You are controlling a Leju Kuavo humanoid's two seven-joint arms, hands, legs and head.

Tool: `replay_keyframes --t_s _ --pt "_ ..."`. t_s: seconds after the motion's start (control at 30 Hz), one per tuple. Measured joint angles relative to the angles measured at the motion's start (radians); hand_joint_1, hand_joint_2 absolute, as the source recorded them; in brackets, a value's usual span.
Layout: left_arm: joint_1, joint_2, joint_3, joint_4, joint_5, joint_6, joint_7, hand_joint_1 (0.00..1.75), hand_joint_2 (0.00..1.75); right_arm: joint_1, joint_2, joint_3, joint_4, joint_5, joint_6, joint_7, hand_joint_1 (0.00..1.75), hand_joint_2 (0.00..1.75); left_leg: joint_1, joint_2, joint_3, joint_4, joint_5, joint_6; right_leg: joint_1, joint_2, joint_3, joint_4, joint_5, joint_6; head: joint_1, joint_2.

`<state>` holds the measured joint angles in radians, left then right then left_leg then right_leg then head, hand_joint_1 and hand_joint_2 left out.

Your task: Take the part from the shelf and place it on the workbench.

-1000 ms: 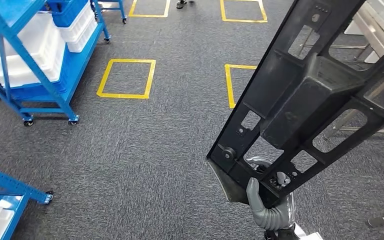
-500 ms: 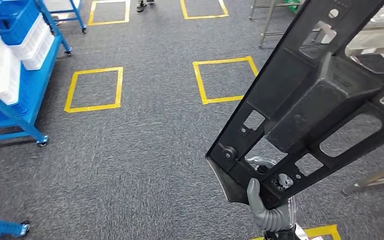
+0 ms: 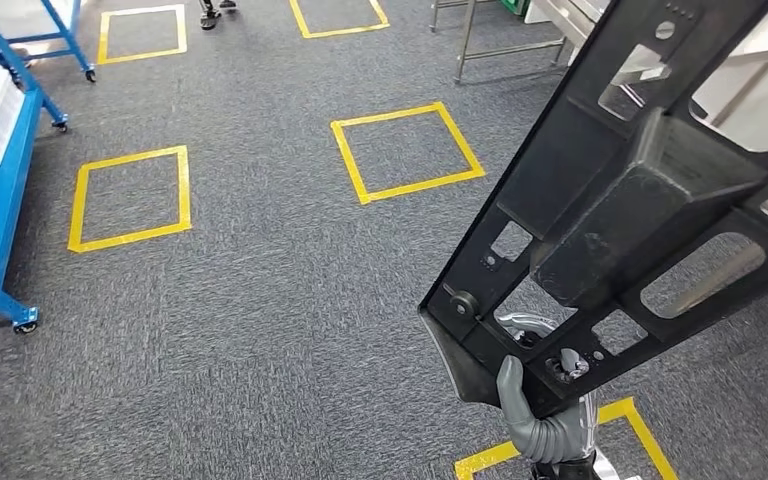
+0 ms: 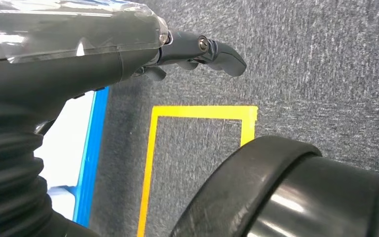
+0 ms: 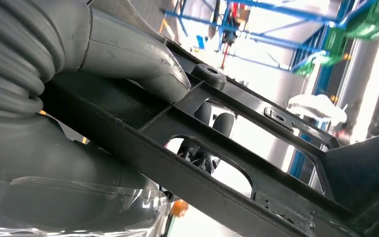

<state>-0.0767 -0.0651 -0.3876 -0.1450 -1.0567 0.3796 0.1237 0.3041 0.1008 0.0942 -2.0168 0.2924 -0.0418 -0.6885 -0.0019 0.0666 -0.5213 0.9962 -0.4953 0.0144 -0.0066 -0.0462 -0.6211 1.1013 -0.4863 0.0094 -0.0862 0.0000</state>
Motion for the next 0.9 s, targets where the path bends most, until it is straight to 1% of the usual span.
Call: replay_keyframes --t_s 0.03,0.07,0.1,0.13,0.17,0.2,0.23,0.27,0.3,0.33,0.37,0.4,0.43,0.47,0.5,0.53,0.57,0.6,0.63,0.67,0.7,0.73,0.77,0.8,0.83,0.87,0.9 --pt "0.0 0.0 0.0 0.0 0.0 -0.001 0.0 0.0 1.75 -0.001 0.001 -0.001 -0.004 0.0 -0.002 0.003 1.75 1.75 -0.002 0.008 0.002 0.001 -0.003 -0.004 0.004 -0.018 0.025 -0.049 0.012 -0.005 0.0 0.0" --pt "0.0 0.0 0.0 0.0 0.0 0.001 -0.001 0.0 1.75 -0.002 0.001 -0.002 -0.007 0.0 -0.003 0.007 1.75 1.75 -0.005 0.017 0.004 0.001 -0.005 -0.009 0.009 -0.028 0.037 -0.074 0.014 -0.01 0.0 0.0" --pt "-0.001 0.001 0.0 0.0 0.0 0.004 -0.004 0.0 1.75 -0.003 0.001 -0.004 -0.009 -0.002 -0.001 0.01 1.75 1.75 -0.006 0.026 0.006 0.001 -0.007 -0.013 0.014 -0.023 0.036 -0.079 0.012 -0.015 0.0 0.0" --pt "-0.004 0.001 0.001 0.0 0.0 0.009 -0.009 0.0 1.75 -0.003 0.001 -0.007 -0.011 -0.004 0.003 0.013 1.75 1.75 -0.006 0.036 0.008 0.0 -0.008 -0.017 0.013 -0.012 0.035 -0.08 0.014 -0.021 0.0 0.0" --pt "-0.008 0.001 0.002 -0.001 0.0 0.015 -0.016 0.0 1.75 -0.004 0.001 -0.01 -0.011 -0.006 0.009 0.015 1.75 1.75 -0.004 0.033 0.009 0.003 -0.014 -0.023 0.011 -0.001 0.035 -0.084 0.017 -0.026 0.0 0.0" --pt "-0.013 0.001 0.005 -0.001 0.0 0.021 -0.022 0.0 1.75 -0.006 0.002 -0.012 -0.011 -0.008 0.017 0.016 1.75 1.75 -0.003 0.018 0.004 0.02 -0.027 -0.028 0.009 0.009 0.036 -0.088 0.02 -0.032 0.0 0.0" --pt "-0.016 0.001 0.008 -0.002 0.0 0.026 -0.027 0.0 1.75 -0.011 0.002 -0.013 -0.01 -0.009 0.025 0.016 1.75 1.75 -0.001 -0.003 -0.01 0.055 -0.051 -0.032 0.005 0.019 0.037 -0.091 0.023 -0.038 0.0 0.0" --pt "-0.018 0.001 0.012 -0.002 0.0 0.031 -0.031 0.0 1.75 -0.017 0.003 -0.013 -0.008 -0.01 0.032 0.017 1.75 1.75 0.002 -0.028 -0.034 0.11 -0.083 -0.035 0.004 0.028 0.038 -0.092 0.025 -0.042 0.0 0.0" --pt "-0.018 0.001 0.015 -0.002 0.0 0.033 -0.034 0.0 1.75 -0.022 0.003 -0.013 -0.006 -0.01 0.038 0.016 1.75 1.75 0.003 -0.045 -0.066 0.18 -0.116 -0.036 0.004 0.039 0.037 -0.092 0.025 -0.045 0.0 0.0" --pt "-0.018 0.001 0.017 -0.002 0.0 0.035 -0.035 0.0 1.75 -0.026 0.003 -0.013 -0.004 -0.01 0.041 0.016 1.75 1.75 0.004 -0.052 -0.097 0.244 -0.141 -0.038 0.004 0.052 0.037 -0.092 0.026 -0.046 0.0 0.0" --pt "-0.017 0.001 0.018 -0.002 0.0 0.035 -0.036 0.0 1.75 -0.027 0.003 -0.013 -0.002 -0.01 0.043 0.016 1.75 1.75 0.005 -0.055 -0.117 0.284 -0.148 -0.039 0.004 0.065 0.037 -0.091 0.026 -0.046 0.0 0.0" --pt "-0.015 0.001 0.018 -0.002 0.0 0.035 -0.036 0.0 1.75 -0.028 0.003 -0.013 0.001 -0.01 0.044 0.016 1.75 1.75 0.006 -0.057 -0.122 0.289 -0.135 -0.039 0.004 0.079 0.037 -0.089 0.026 -0.046 0.0 0.0" --pt "-0.015 0.001 0.019 -0.002 0.0 0.035 -0.036 0.0 1.75 -0.029 0.003 -0.013 0.004 -0.01 0.044 0.016 1.75 1.75 0.007 -0.059 -0.109 0.255 -0.104 -0.038 0.003 0.092 0.038 -0.087 0.025 -0.045 0.0 0.0" --pt "-0.014 0.001 0.021 -0.002 0.0 0.035 -0.036 0.0 1.75 -0.031 0.003 -0.013 0.006 -0.01 0.044 0.016 1.75 1.75 0.009 -0.068 -0.083 0.192 -0.063 -0.037 0.003 0.105 0.038 -0.084 0.025 -0.043 0.0 0.0" --pt "-0.015 0.001 0.022 -0.002 0.0 0.035 -0.036 0.0 1.75 -0.034 0.003 -0.013 0.009 -0.01 0.044 0.015 1.75 1.75 0.01 -0.086 -0.054 0.124 -0.032 -0.036 0.004 0.116 0.037 -0.079 0.023 -0.039 0.0 0.0" --pt "-0.016 0.001 0.023 -0.002 0.0 0.035 -0.035 0.0 1.75 -0.037 0.003 -0.013 0.011 -0.01 0.044 0.015 1.75 1.75 0.012 -0.102 -0.03 0.07 -0.013 -0.033 0.004 0.127 0.034 -0.075 0.022 -0.034 0.0 0.0" --pt "-0.016 0.001 0.024 -0.002 0.0 0.032 -0.032 0.0 1.75 -0.039 0.003 -0.013 0.013 -0.01 0.044 0.014 1.75 1.75 0.012 -0.116 -0.017 0.035 -0.005 -0.03 0.003 0.136 0.03 -0.073 0.023 -0.028 0.0 0.0" --pt "-0.015 0.001 0.024 -0.002 0.0 0.026 -0.026 0.0 1.75 -0.041 0.003 -0.013 0.015 -0.01 0.042 0.013 1.75 1.75 0.011 -0.121 -0.011 0.022 -0.008 -0.025 0.003 0.144 0.027 -0.072 0.025 -0.021 0.0 0.0" --pt "-0.014 0.001 0.023 -0.002 0.0 0.019 -0.017 0.0 1.75 -0.04 0.003 -0.013 0.016 -0.01 0.039 0.012 1.75 1.75 0.01 -0.114 -0.01 0.017 -0.006 -0.02 0.001 0.153 0.024 -0.072 0.027 -0.014 0.0 0.0" --pt "-0.011 0.001 0.023 -0.002 0.0 0.01 -0.007 0.0 1.75 -0.039 0.003 -0.013 0.016 -0.01 0.036 0.01 1.75 1.75 0.01 -0.104 -0.009 0.013 -0.002 -0.013 -0.002 0.155 0.022 -0.071 0.027 -0.009 0.0 0.0" --pt "-0.009 0.001 0.022 -0.002 0.0 0.003 0.004 0.0 1.75 -0.036 0.003 -0.013 0.017 -0.01 0.031 0.009 1.75 1.75 0.01 -0.095 -0.007 0.009 0.002 -0.006 -0.001 0.143 0.016 -0.062 0.02 -0.004 0.0 0.0" --pt "-0.006 0.001 0.021 -0.002 0.0 -0.002 0.011 0.0 1.75 -0.034 0.003 -0.013 0.017 -0.01 0.028 0.007 1.75 1.75 0.011 -0.085 -0.007 0.004 0.005 0.0 -0.001 0.123 0.003 -0.036 0.002 0.0 0.0 0.0" --pt "-0.002 0.001 0.021 -0.002 0.0 -0.005 0.015 0.0 1.75 -0.033 0.003 -0.013 0.017 -0.01 0.025 0.006 1.75 1.75 0.011 -0.074 -0.007 0.001 0.008 0.006 -0.001 0.097 -0.018 0.009 -0.026 0.004 0.0 0.0" --pt "0.001 0.001 0.021 -0.002 0.0 -0.006 0.015 0.0 1.75 -0.032 0.003 -0.013 0.019 -0.011 0.023 0.005 1.75 1.75 0.009 -0.064 -0.008 0.0 0.008 0.009 -0.001 0.073 -0.047 0.071 -0.058 0.007 0.0 0.0" --pt "0.003 0.001 0.021 -0.002 0.0 -0.005 0.013 0.0 1.75 -0.033 0.003 -0.013 0.021 -0.012 0.022 0.004 1.75 1.75 0.008 -0.053 -0.009 0.0 0.008 0.01 -0.002 0.062 -0.077 0.133 -0.085 0.01 0.0 0.0" --pt "0.004 0.001 0.021 -0.002 0.0 -0.004 0.009 0.0 1.75 -0.033 0.003 -0.013 0.024 -0.014 0.022 0.004 1.75 1.75 0.007 -0.041 -0.009 0.0 0.007 0.011 -0.004 0.057 -0.098 0.178 -0.097 0.012 0.0 0.0" --pt "0.004 0.001 0.021 -0.002 0.0 -0.002 0.003 0.0 1.75 -0.033 0.003 -0.013 0.028 -0.017 0.021 0.003 1.75 1.75 0.006 -0.029 -0.009 0.0 0.006 0.01 -0.006 0.053 -0.103 0.189 -0.091 0.013 0.0 0.0"
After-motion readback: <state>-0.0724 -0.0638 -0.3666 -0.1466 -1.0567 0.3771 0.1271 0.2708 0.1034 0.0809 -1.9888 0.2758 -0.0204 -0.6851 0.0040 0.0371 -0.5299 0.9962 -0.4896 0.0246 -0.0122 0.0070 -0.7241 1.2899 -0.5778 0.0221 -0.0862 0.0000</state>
